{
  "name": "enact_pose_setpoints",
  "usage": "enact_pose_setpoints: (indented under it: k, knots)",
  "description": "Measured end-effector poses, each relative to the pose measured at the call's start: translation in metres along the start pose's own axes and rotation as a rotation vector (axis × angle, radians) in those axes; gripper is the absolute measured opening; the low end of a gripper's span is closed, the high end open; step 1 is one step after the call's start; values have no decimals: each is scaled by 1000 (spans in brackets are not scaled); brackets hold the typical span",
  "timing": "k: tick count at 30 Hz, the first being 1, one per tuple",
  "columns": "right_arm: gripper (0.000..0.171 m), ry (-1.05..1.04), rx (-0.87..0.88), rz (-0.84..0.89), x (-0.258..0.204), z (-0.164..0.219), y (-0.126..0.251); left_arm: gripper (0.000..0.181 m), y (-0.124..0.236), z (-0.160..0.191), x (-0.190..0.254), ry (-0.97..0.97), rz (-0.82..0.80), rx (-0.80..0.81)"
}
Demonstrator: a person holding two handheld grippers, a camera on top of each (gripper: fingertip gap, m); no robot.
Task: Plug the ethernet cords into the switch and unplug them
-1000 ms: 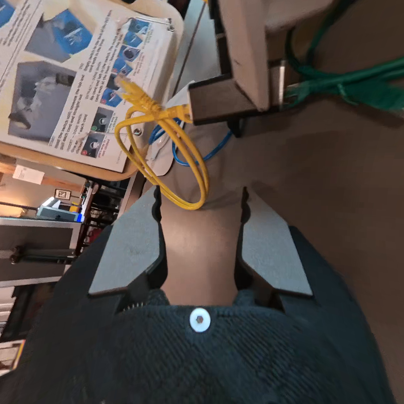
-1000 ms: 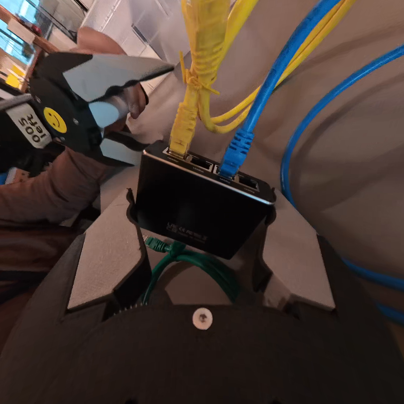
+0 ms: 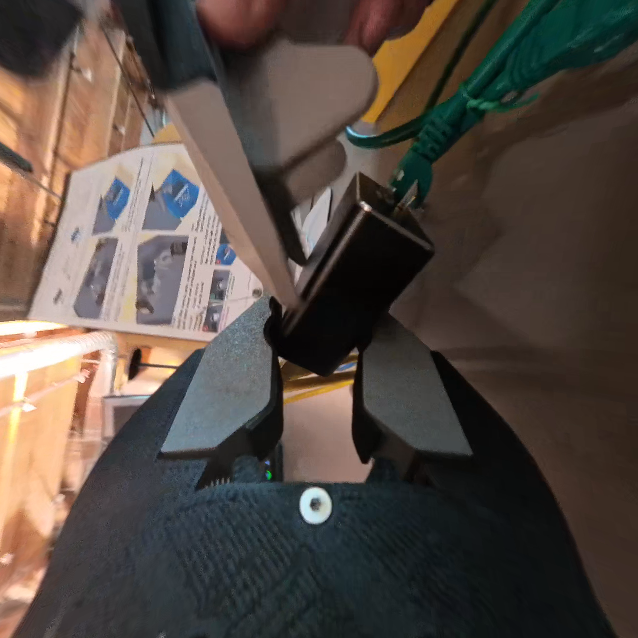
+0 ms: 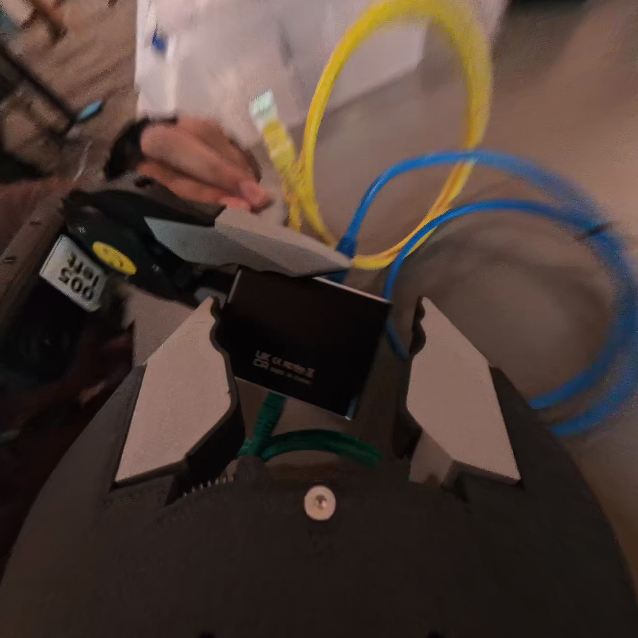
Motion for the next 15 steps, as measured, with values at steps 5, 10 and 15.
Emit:
enact_pose_setpoints:
  k: [5, 10, 15]
  knots:
    - [71, -28, 562, 211, 10, -12, 74, 41, 9, 24, -23, 236, -20, 18]
    - [67, -200, 932, 179, 28, 1, 121, 40, 24, 52, -51, 557, -64, 89]
    - [77, -171, 864, 251, 28, -1, 111, 40, 37, 70, -68, 880, -3, 336]
Point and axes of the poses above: each gripper's, where its closed fingertips meet, y back along the fingers, z out of its underside, x = y × z across the jaws, the point moved 10 cm from there along y, back along the fingers, and after that the axes turned 6 degrees about -y, right-handed, at the moved point
